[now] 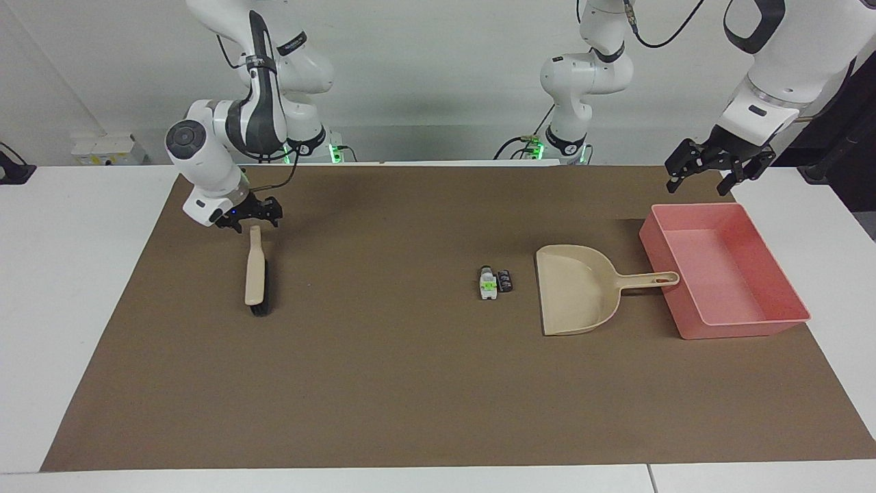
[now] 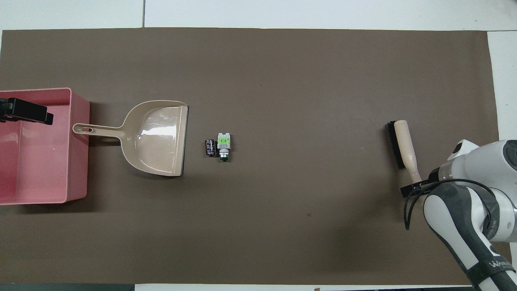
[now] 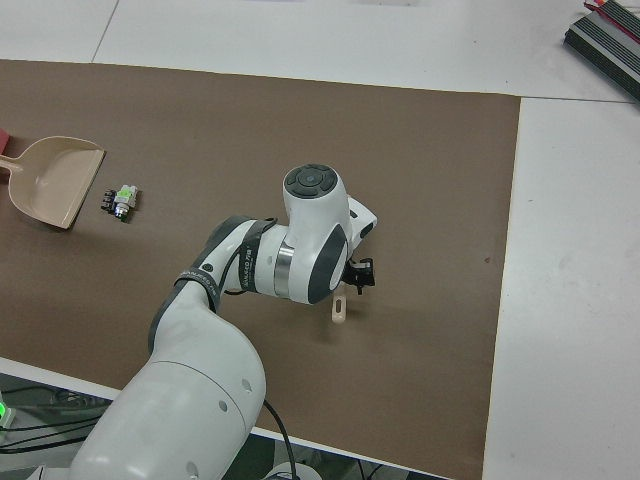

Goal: Clean e-waste and dump in bin
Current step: 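Grasp the dustpan handle with the left gripper while the right gripper grasps the brush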

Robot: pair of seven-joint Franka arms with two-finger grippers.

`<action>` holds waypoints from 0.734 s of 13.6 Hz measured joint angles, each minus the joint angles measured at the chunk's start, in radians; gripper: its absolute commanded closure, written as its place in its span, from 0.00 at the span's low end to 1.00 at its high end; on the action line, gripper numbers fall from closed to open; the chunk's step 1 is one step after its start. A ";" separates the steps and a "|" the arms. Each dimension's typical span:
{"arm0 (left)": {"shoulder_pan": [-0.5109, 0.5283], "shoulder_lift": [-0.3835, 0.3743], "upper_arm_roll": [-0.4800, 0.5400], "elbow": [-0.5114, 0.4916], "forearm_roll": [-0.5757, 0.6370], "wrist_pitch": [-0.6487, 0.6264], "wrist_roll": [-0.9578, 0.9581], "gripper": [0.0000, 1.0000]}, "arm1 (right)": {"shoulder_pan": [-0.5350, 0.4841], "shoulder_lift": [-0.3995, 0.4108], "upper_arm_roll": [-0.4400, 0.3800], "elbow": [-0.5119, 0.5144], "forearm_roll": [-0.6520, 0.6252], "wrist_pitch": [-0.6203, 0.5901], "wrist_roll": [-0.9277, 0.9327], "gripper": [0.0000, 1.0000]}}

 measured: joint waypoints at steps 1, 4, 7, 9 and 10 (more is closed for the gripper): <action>0.000 0.000 0.001 0.000 0.000 0.007 0.047 0.00 | -0.004 0.000 -0.001 0.000 0.000 0.000 -0.013 0.18; 0.015 0.002 0.004 -0.006 -0.003 0.049 0.258 0.00 | -0.013 0.000 -0.002 -0.001 0.001 0.000 -0.039 0.29; 0.038 0.014 0.006 -0.023 -0.016 0.118 0.473 0.01 | -0.013 0.000 -0.002 -0.001 0.001 0.000 -0.043 0.38; 0.038 0.018 0.005 -0.052 -0.017 0.164 0.648 0.01 | -0.013 0.000 -0.002 -0.002 0.001 0.000 -0.043 0.53; 0.038 0.021 0.005 -0.064 -0.018 0.175 0.741 0.01 | -0.013 0.000 -0.002 -0.002 0.001 0.000 -0.043 0.61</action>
